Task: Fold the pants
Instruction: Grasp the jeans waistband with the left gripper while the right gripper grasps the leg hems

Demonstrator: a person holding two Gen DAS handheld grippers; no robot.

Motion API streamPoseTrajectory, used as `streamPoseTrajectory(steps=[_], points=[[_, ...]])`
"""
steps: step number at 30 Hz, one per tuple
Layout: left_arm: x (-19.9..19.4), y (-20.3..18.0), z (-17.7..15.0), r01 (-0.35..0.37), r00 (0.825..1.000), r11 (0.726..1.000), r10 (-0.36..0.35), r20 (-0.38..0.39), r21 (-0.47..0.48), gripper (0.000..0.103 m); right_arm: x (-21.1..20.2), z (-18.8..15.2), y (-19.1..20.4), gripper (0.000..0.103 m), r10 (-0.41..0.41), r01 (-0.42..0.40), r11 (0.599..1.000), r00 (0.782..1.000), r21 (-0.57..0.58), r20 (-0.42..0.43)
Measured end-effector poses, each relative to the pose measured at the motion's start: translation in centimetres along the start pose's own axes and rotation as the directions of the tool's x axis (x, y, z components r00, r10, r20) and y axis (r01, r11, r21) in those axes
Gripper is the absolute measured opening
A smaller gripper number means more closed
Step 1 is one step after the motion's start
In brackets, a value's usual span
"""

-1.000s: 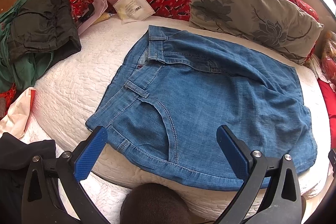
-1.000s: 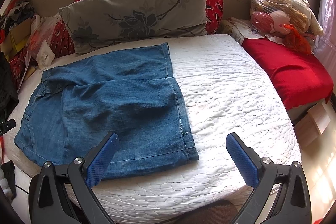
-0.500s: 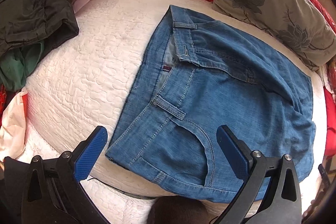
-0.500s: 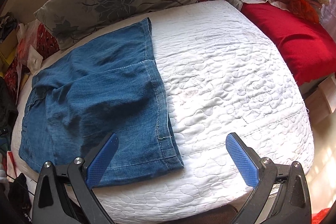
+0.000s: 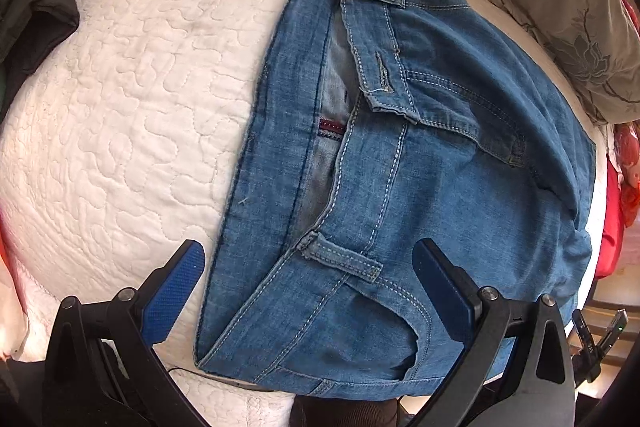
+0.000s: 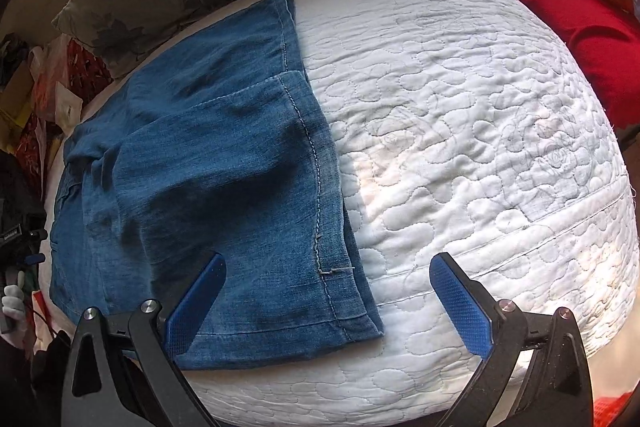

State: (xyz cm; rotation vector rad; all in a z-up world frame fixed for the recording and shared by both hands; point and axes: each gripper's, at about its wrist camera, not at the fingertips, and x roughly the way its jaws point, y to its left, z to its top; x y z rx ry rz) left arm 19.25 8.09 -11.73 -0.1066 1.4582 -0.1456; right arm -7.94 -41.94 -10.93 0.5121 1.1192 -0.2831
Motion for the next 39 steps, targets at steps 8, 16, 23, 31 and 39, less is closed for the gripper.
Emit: streamPoseTrajectory(steps=[8,16,23,31,39], points=[[2.6,-2.8,1.0,0.001,0.997,0.993,0.008,-0.075,0.118,0.103,1.1,1.1,1.3,0.102,0.007,-0.007,1.000,1.000,-0.028,-0.003],[1.3,-4.9,-1.9,-0.069,0.996,0.975,0.078,-0.034,0.213,0.045,3.3,1.5,3.4,0.020,0.053,-0.067,0.987,0.994,-0.143,-0.100],[1.1,-3.7,-4.6,-0.124,0.985,0.977,0.142,-0.093,0.174,0.026,-0.8,-0.8,-0.5,0.006,0.153,-0.158,0.986,0.985,-0.052,-0.081],[-0.9,-1.9,-5.7,-0.082,0.990,0.988,0.096,-0.105,0.128,0.026,-0.6,-1.7,-3.7,0.018,0.160,-0.152,0.983,0.985,0.107,-0.067],[-7.6,0.6,-1.5,0.093,0.995,0.996,-0.093,0.029,0.009,0.030,-2.2,7.4,-0.6,0.047,0.187,-0.191,0.980,0.980,0.057,0.065]])
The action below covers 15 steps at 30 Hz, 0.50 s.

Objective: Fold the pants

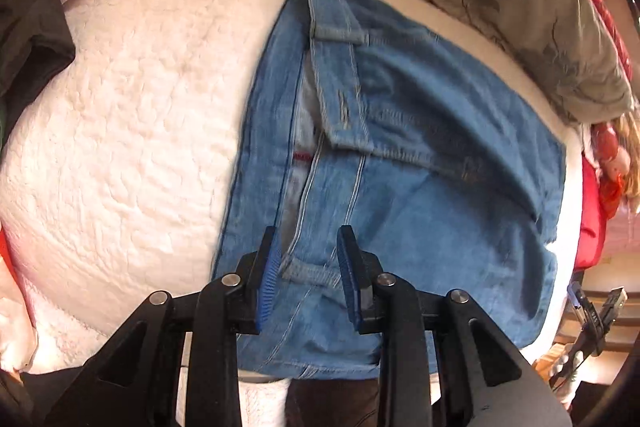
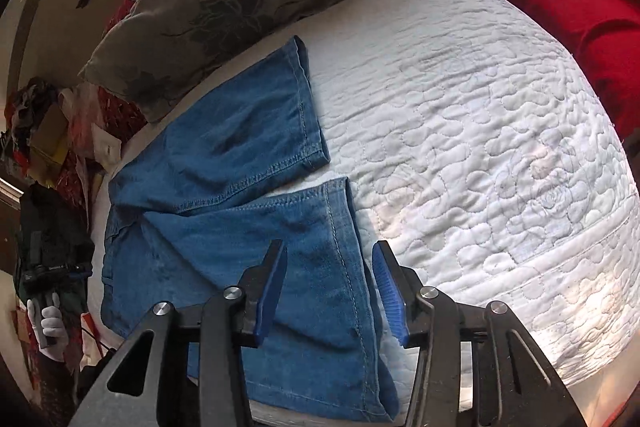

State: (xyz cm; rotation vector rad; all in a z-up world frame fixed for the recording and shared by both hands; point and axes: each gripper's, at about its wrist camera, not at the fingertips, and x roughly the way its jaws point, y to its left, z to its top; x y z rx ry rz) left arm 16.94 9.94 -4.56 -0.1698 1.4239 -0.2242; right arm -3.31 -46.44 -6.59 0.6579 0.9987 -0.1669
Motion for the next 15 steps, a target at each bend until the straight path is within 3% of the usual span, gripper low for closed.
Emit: streamPoseTrajectory(steps=[2,4,10,15], points=[[0.4,-0.4,2.2,0.029,0.999,0.999,-0.029,-0.017,-0.041,0.044,1.7,3.3,1.2,0.047,0.021,-0.021,1.000,1.000,0.006,0.005],[1.8,-1.3,5.3,0.021,0.999,0.997,-0.024,-0.031,-0.071,0.050,3.9,6.4,2.1,0.047,0.030,-0.030,0.999,1.000,0.026,0.005],[6.3,-0.9,12.0,-0.039,0.996,0.994,0.031,-0.080,-0.101,0.050,11.8,13.7,4.5,0.048,-0.042,0.042,0.999,0.999,0.006,-0.022],[9.1,-0.6,14.6,-0.059,0.994,0.987,0.046,-0.094,-0.147,0.050,15.9,16.0,4.7,0.048,-0.104,0.103,0.994,0.994,-0.035,-0.040]])
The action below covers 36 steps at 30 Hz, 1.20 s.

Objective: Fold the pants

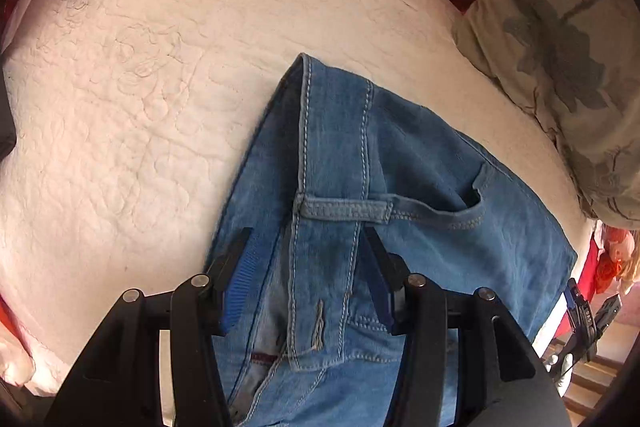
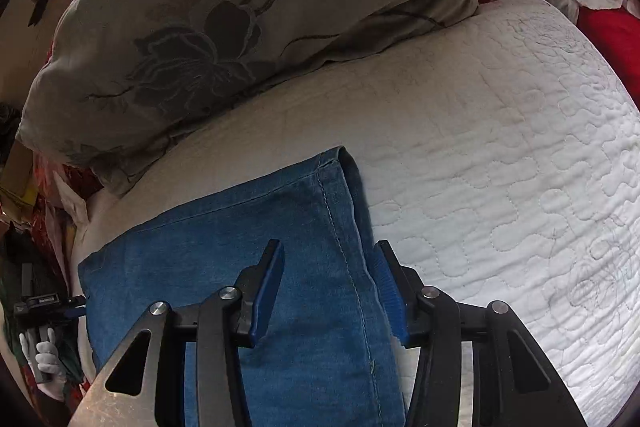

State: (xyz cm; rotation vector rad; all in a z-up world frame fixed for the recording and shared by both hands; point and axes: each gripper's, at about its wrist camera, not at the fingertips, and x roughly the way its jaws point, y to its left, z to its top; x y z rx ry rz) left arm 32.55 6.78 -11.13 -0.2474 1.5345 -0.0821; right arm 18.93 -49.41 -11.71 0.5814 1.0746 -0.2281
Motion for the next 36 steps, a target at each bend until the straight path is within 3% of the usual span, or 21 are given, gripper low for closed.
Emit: streamPoseTrajectory(steps=[4,5,6,7,9,12,15,18,20,22,24,26,30,36], points=[[2.2,-1.4,2.0,-0.005,1.000,1.000,0.005,0.010,-0.007,0.051,1.5,0.5,0.9,0.049,-0.035,0.036,0.994,0.999,-0.099,0.012],[2.0,-1.6,1.8,-0.017,0.999,1.000,0.016,0.030,0.012,0.051,1.7,0.5,1.4,0.042,-0.060,0.062,0.989,0.998,-0.136,0.023],[1.8,-2.2,1.6,-0.027,0.998,0.999,0.025,0.051,0.037,0.051,1.8,0.5,1.5,0.019,-0.062,0.064,0.985,0.998,-0.163,0.020],[1.5,-2.9,1.5,-0.023,0.997,0.999,0.020,0.071,0.048,0.049,2.0,0.8,1.9,0.006,-0.050,0.051,0.983,0.999,-0.176,0.008],[0.7,-4.0,1.3,0.009,0.996,0.998,-0.014,0.089,0.059,0.033,1.6,1.8,3.0,0.006,-0.093,0.099,0.965,0.995,-0.245,0.034],[-0.3,-5.9,1.9,-0.097,0.982,0.991,0.081,0.168,0.088,0.032,0.4,4.5,3.9,0.006,-0.101,0.123,0.957,0.990,-0.262,0.096],[0.8,-6.0,2.8,-0.186,0.971,0.981,0.174,0.165,0.061,0.032,1.4,6.4,3.4,0.006,-0.137,0.156,0.965,0.985,-0.209,0.102],[2.7,-5.4,3.3,-0.272,0.953,0.962,0.265,0.150,0.028,0.032,4.8,6.3,2.7,0.007,-0.208,0.206,0.958,0.978,-0.200,0.014],[2.9,-4.9,3.3,-0.239,0.960,0.971,0.237,0.147,-0.005,0.032,4.9,6.0,2.5,0.010,-0.204,0.207,0.958,0.978,-0.196,0.038],[2.5,-4.1,3.6,-0.204,0.969,0.978,0.208,0.131,-0.044,0.032,3.7,6.1,2.0,0.022,-0.187,0.192,0.969,0.981,-0.157,0.046],[1.4,-2.7,3.5,-0.125,0.985,0.989,0.133,0.113,-0.075,0.032,1.3,5.8,0.8,0.027,-0.146,0.152,0.982,0.987,-0.113,0.063],[-0.1,-1.2,2.7,-0.069,0.989,0.994,0.080,0.127,-0.091,0.032,-1.9,4.6,-0.5,0.031,-0.097,0.105,0.990,0.992,-0.097,0.084],[-3.1,0.6,-2.8,-0.045,0.989,0.999,0.047,0.138,-0.024,0.032,-8.2,-1.0,-1.8,0.045,-0.060,0.074,0.989,0.992,-0.127,0.109],[-5.0,2.9,-13.3,0.027,0.994,0.996,-0.036,0.105,0.082,0.032,-15.7,-11.8,-4.4,0.055,-0.024,0.039,0.990,0.994,-0.137,0.105]])
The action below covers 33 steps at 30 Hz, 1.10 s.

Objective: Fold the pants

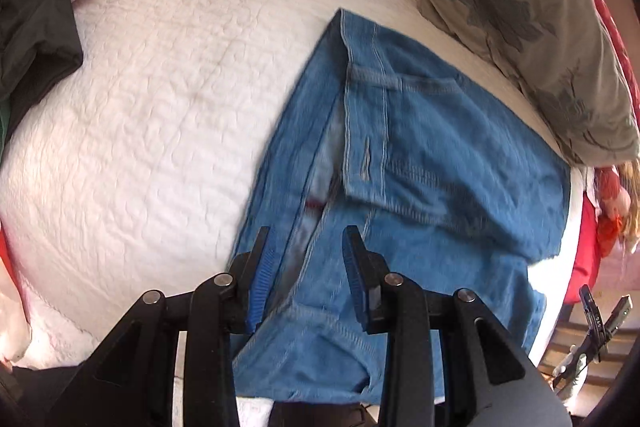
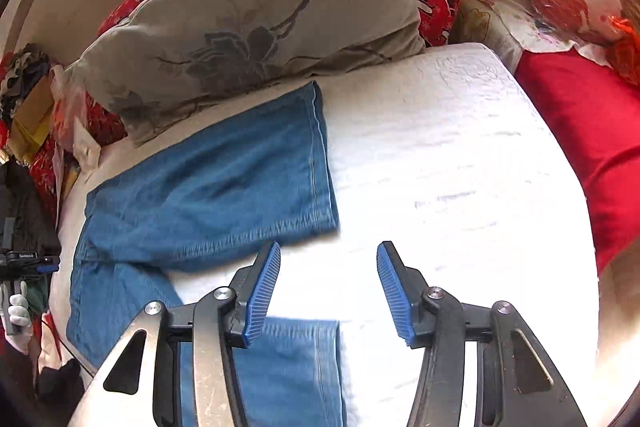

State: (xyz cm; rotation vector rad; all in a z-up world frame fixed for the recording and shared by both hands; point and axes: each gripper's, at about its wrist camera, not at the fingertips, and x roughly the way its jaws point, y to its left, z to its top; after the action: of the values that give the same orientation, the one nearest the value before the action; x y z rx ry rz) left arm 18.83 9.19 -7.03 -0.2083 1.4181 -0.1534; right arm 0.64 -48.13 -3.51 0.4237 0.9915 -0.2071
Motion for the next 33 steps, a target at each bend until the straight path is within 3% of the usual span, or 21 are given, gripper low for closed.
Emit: streamPoseTrajectory(steps=[3,8,11,12,18,22,28,33], points=[[-2.2,0.5,-2.7,0.012,1.000,1.000,-0.012,-0.002,0.015,0.032,-1.7,-3.2,-0.8,0.055,-0.019,0.019,1.000,1.000,0.015,-0.003],[-3.9,0.0,0.2,0.031,1.000,1.000,-0.031,0.005,-0.002,0.034,-2.3,-2.6,-2.0,0.055,0.006,-0.007,0.997,1.000,0.078,0.013],[-3.3,-0.9,4.2,0.055,0.998,0.997,-0.054,0.013,-0.045,0.064,-0.5,0.6,-1.4,0.059,0.022,-0.023,0.995,1.000,0.100,0.020],[-3.1,-1.2,5.7,0.044,0.999,0.998,-0.043,0.021,-0.051,0.067,0.5,1.8,-1.1,0.060,0.022,-0.024,0.995,1.000,0.102,0.017],[2.9,-2.2,15.4,0.051,0.998,0.990,-0.056,-0.037,-0.128,0.067,8.2,8.3,0.9,0.062,0.012,-0.010,0.996,1.000,0.093,-0.026],[7.7,-2.2,19.6,0.069,0.992,0.984,-0.086,-0.097,-0.166,0.067,12.7,10.6,2.4,0.062,-0.008,0.011,0.999,0.998,0.047,-0.057],[11.4,-4.3,21.3,0.121,0.974,0.989,-0.136,-0.181,-0.090,0.067,16.1,11.9,4.0,0.062,-0.018,0.019,1.000,0.998,0.013,-0.068],[10.7,-6.0,20.6,0.132,0.978,0.991,-0.133,-0.160,-0.015,0.067,17.3,13.3,4.4,0.062,-0.023,0.022,1.000,0.998,-0.011,-0.053]])
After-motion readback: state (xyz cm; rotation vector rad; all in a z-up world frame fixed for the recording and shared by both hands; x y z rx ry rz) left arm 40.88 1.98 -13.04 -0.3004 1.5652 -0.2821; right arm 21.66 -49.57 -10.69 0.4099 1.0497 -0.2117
